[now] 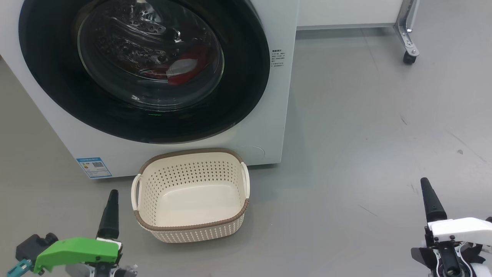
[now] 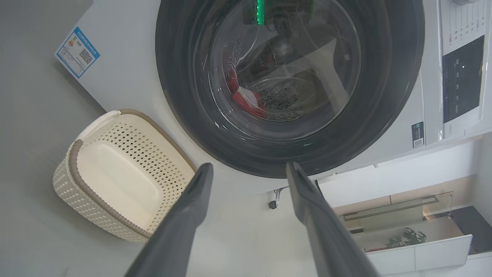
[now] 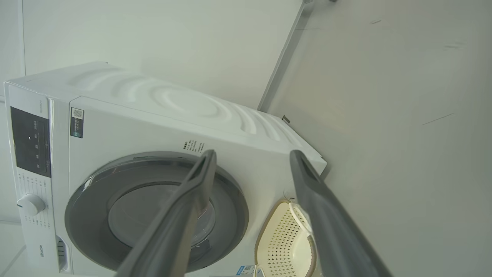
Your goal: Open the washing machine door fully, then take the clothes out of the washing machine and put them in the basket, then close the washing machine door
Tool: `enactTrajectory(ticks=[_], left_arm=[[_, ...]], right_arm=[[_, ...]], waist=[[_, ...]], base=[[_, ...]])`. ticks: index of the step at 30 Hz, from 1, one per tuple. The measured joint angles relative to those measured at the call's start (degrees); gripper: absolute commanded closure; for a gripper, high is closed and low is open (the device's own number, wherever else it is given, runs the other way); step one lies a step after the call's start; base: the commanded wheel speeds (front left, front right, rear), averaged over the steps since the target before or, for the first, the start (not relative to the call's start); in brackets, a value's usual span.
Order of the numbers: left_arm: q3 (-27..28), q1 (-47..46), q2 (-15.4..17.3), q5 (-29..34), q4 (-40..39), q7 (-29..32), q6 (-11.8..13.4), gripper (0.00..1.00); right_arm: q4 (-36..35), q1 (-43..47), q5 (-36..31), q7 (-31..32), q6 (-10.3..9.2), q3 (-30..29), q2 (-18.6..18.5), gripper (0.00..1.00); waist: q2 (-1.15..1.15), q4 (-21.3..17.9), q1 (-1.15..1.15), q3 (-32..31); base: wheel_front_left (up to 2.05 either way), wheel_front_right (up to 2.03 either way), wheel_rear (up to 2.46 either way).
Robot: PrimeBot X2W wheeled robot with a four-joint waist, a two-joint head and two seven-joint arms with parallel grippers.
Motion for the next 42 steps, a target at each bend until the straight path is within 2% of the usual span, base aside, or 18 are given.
enactTrajectory(ticks=[3,12,18,30,42], left_arm=[[-0.85,-0.22,0.35,1.65,0.0,-0.69,0.19,0.0],[-4.33,-1.27,3.07,14.1,-0.24,-2.36,2.23,0.0],[-5.46,-2.04,3.33,19.47,-0.96,-3.38,3.93,0.0],[-7.94,-2.31,3.83,31.48,-2.02,-5.48,7.25,0.0],[-10.22,-2.32,3.89,41.02,-2.01,-7.6,9.26,0.0]], right_arm=[[-0.1,0.0,-2.32,-0.57,0.0,0.73,-0.67,0.0],[-0.44,-0.01,-8.6,-2.98,-0.12,2.99,-2.23,0.0],[-0.66,-0.05,-13.22,-4.23,-0.79,4.6,-3.46,0.0],[-1.14,-0.31,-25.71,-7.17,-3.44,9.24,-6.67,0.0],[-1.51,-0.6,-35.99,-9.94,-6.51,12.78,-8.57,0.0]], waist=[[0.0,0.05,0.0,0.02],[0.0,0.23,0.0,-0.01],[0.0,0.3,0.0,-0.02],[0.0,0.33,0.0,-0.09],[0.0,0.39,0.0,-0.1]], base=[[0.0,0.0,0.0],[0.0,0.0,0.0],[0.0,0.0,0.0],[0.0,0.0,0.0],[0.0,0.0,0.0]])
